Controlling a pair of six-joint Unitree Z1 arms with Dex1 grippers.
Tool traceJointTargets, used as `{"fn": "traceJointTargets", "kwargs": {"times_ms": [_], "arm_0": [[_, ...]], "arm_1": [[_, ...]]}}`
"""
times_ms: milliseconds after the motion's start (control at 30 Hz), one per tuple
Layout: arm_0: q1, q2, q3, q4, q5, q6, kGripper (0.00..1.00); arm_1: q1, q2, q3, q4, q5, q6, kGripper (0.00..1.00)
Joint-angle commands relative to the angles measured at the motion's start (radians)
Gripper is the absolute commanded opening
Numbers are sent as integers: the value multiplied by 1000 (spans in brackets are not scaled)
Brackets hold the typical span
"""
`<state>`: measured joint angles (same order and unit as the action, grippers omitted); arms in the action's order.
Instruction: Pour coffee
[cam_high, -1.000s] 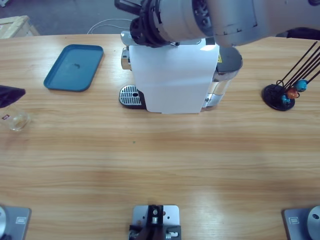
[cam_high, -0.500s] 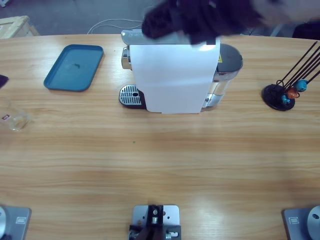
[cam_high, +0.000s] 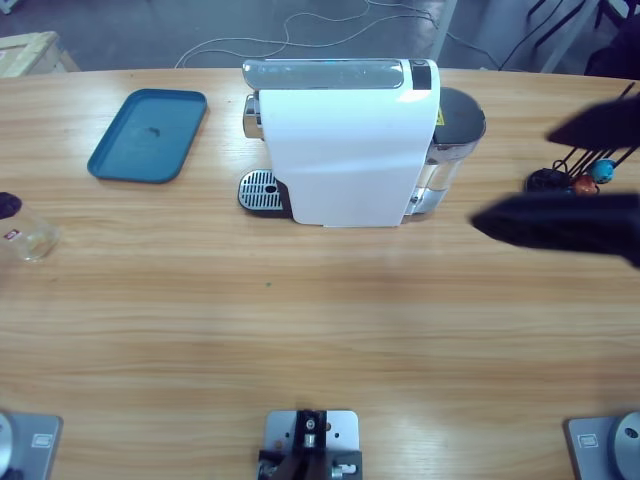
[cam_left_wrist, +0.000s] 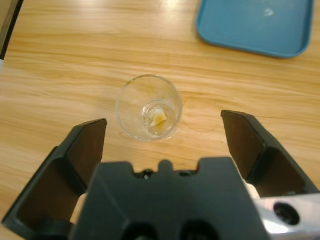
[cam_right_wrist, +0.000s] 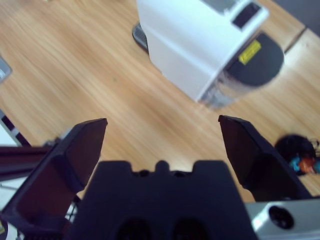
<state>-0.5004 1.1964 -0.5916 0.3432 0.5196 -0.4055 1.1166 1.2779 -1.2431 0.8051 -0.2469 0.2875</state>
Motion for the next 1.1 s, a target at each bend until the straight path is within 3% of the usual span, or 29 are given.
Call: {"fn": "traceJointTargets", "kwargs": {"times_ms": [33,333,533,1100], "arm_0": [[11,104,39,-39,129,-12,1000],[13,238,69,-169,206,29,1000],[22,258,209,-431,122,39,1000],[37,252,209,-440,164,28,977]], "arm_1": [[12,-81,45,100,-51,35,1000],[12,-48,-35,206,-49,39,1000],[12,-15,-53,206,-49,42,1000],[12,18,-20,180,-49,64,1000]]}}
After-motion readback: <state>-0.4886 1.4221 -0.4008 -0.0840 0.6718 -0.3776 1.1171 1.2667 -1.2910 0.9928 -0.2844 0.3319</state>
